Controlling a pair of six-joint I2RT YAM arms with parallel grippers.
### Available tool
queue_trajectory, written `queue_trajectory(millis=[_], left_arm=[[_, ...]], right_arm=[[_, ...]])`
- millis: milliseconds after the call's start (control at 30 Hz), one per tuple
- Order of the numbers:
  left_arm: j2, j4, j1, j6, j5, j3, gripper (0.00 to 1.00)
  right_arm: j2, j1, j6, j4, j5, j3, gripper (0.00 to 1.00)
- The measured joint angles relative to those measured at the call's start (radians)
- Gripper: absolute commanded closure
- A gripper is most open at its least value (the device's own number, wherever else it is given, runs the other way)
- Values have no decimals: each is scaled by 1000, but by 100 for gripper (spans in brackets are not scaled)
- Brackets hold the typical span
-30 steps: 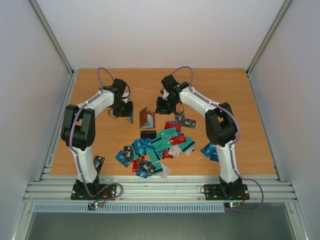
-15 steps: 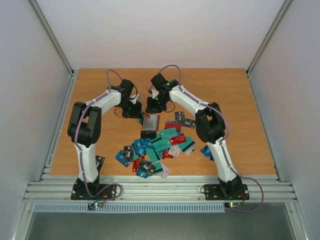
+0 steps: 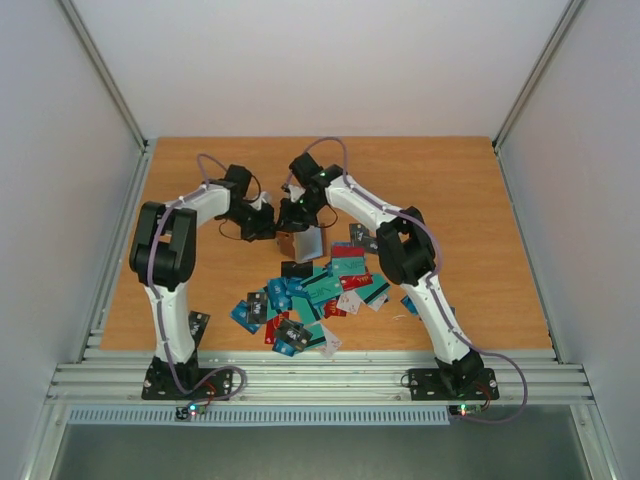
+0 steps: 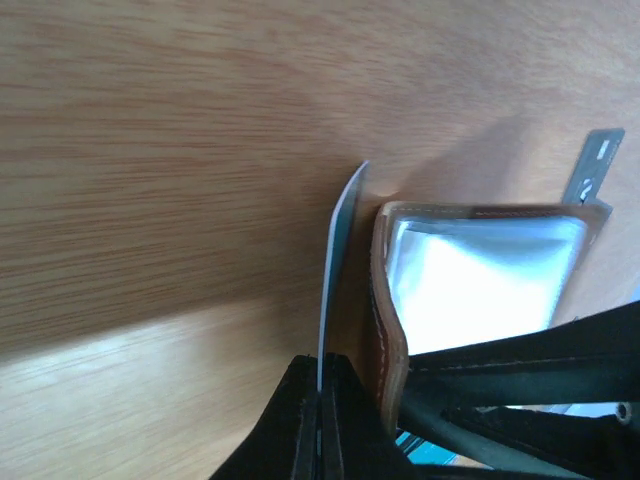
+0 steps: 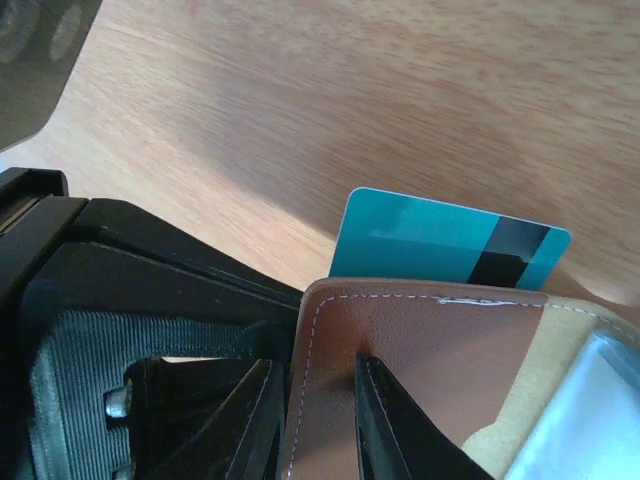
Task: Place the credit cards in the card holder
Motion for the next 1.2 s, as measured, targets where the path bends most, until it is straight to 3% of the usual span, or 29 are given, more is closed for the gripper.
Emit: queue_trajectory(millis=[300,600,800,1000,1200], left_arm=[[-40,-57,82,35,-44,-12,99],[-294,-217,92,142,-257,84,100],[-419,-209,67,167,-193,47,100],[-322,-179,53,160,-77,-87,100],[-229,-149,56,146,-23,-113,100]], right_arm=[[83,14,27,8,-16,100,79],[117,13,29,-27,3,100,79],[117,13,29,-32,5,101,79],[117,13,30,-55,3,132,79],[117,7,37,-72,5,164,79]])
